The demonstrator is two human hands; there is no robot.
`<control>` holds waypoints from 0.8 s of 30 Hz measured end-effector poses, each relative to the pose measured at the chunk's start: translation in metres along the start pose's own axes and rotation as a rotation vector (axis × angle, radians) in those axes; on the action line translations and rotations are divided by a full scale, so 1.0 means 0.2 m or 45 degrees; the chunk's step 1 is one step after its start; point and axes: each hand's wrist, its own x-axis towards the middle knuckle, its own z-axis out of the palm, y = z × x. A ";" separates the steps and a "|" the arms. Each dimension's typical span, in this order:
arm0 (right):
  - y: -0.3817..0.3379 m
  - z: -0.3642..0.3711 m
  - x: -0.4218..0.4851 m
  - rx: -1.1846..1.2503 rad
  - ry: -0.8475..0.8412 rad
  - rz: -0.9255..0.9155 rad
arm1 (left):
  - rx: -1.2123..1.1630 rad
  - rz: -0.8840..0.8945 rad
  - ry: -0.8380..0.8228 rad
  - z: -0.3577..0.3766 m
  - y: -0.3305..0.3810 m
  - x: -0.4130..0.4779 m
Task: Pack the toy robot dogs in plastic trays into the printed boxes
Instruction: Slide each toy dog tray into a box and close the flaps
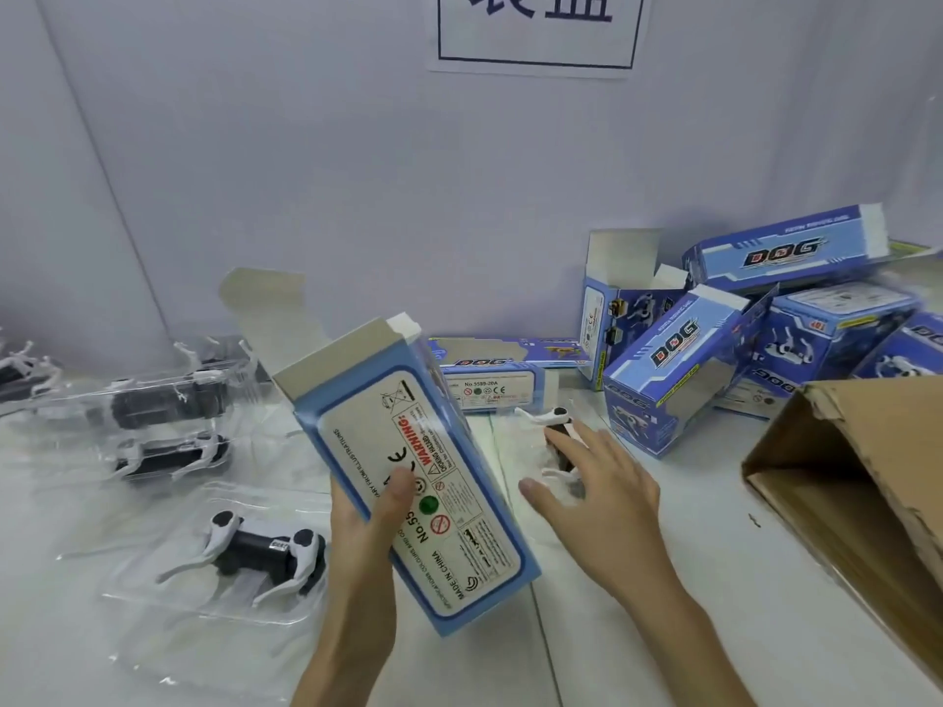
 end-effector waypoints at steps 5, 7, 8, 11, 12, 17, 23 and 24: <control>0.07 0.01 0.00 -0.168 -0.045 0.133 | 0.049 -0.018 -0.096 0.01 0.01 -0.01; 0.07 -0.01 0.01 -0.102 0.085 0.163 | 0.071 -0.016 -0.120 0.01 0.02 -0.01; 0.08 -0.02 0.01 -0.089 0.129 0.165 | 0.088 -0.006 -0.128 0.01 0.02 -0.01; 0.11 -0.02 0.03 -0.139 0.012 0.247 | 0.128 0.021 -0.119 0.00 0.03 -0.01; 0.12 -0.03 0.04 -0.142 -0.039 0.299 | 0.141 0.030 -0.114 0.00 0.03 -0.01; 0.17 -0.05 0.05 0.204 0.161 0.340 | 0.269 0.117 -0.082 -0.02 0.03 -0.01; 0.13 -0.25 0.05 0.871 0.396 0.262 | 0.398 0.130 -0.203 -0.02 0.03 -0.02; 0.11 -0.32 0.05 0.944 0.427 0.184 | 0.413 0.133 -0.225 0.00 0.05 -0.02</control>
